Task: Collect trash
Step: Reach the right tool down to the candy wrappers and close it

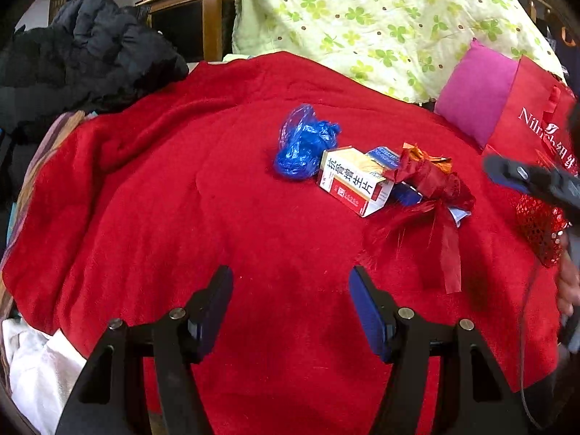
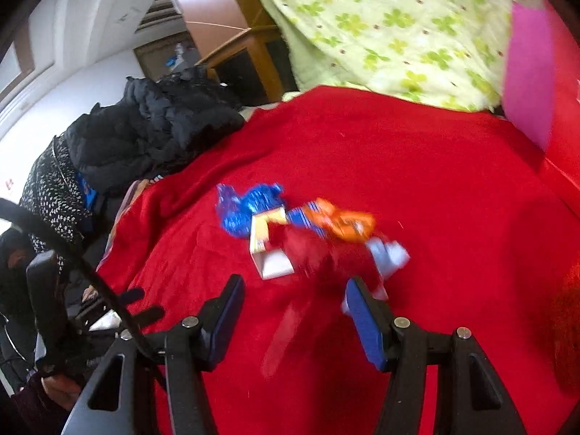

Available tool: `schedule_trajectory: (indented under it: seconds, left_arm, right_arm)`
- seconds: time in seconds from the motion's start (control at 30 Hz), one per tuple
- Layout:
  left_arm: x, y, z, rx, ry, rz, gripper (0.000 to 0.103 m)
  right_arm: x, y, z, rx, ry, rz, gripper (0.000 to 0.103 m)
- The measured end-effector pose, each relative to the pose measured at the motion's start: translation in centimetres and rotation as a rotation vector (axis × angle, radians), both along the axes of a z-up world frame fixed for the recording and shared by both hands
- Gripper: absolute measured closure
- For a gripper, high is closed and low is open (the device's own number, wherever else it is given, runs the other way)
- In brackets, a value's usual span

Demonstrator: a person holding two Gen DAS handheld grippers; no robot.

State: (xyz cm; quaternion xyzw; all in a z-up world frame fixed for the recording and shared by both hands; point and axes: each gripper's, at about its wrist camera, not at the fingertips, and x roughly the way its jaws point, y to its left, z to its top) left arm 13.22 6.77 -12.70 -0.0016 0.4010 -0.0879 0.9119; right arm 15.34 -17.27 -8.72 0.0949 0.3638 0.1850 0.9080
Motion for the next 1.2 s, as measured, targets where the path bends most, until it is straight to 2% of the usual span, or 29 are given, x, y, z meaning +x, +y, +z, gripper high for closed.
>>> schedule_trajectory:
  seconds: [0.13, 0.27, 0.4, 0.53, 0.67, 0.7, 0.73, 0.93, 1.1, 1.2]
  left_arm:
    - [0.3, 0.3, -0.3, -0.007, 0.010, 0.002, 0.036]
    - [0.4, 0.6, -0.5, -0.013, 0.017, 0.006, 0.036]
    - [0.6, 0.8, -0.7, -0.017, 0.022, 0.014, 0.036]
    - [0.7, 1.2, -0.8, -0.020, 0.024, 0.030, 0.036]
    - [0.5, 1.4, -0.2, -0.027, 0.011, 0.042, 0.036]
    - [0.4, 1.4, -0.1, -0.028, 0.009, 0.044, 0.036]
    - [0.4, 1.4, 0.0, -0.029, 0.009, 0.045, 0.036]
    - [0.3, 0.1, 0.8, -0.033, 0.012, 0.017, 0.036]
    - [1.0, -2.2, 2.1, -0.021, -0.009, -0.049, 0.036]
    - [1.8, -3.6, 2.1, -0.033, 0.010, -0.089, 0.036]
  right_arm:
    - [3.9, 0.6, -1.2, 0.039, 0.046, 0.026, 0.041]
    - [6.4, 1.5, -4.3, 0.035, 0.166, 0.051, 0.041]
    - [4.7, 3.1, -5.4, 0.062, 0.221, 0.117, 0.041]
    - [3.2, 4.9, -6.0, 0.008, 0.218, 0.137, 0.041]
    - [3.3, 5.6, -6.8, -0.078, 0.209, 0.105, 0.041]
    - [3.2, 5.6, -6.8, -0.090, 0.201, 0.093, 0.049]
    - [3.0, 5.7, -6.9, -0.115, 0.197, 0.083, 0.067]
    - [0.7, 4.3, -6.1, -0.118, 0.176, 0.055, 0.078]
    - [-2.8, 1.3, -4.9, -0.057, 0.172, 0.025, 0.081]
    - [-5.3, -1.4, -4.5, -0.002, 0.172, -0.005, 0.081]
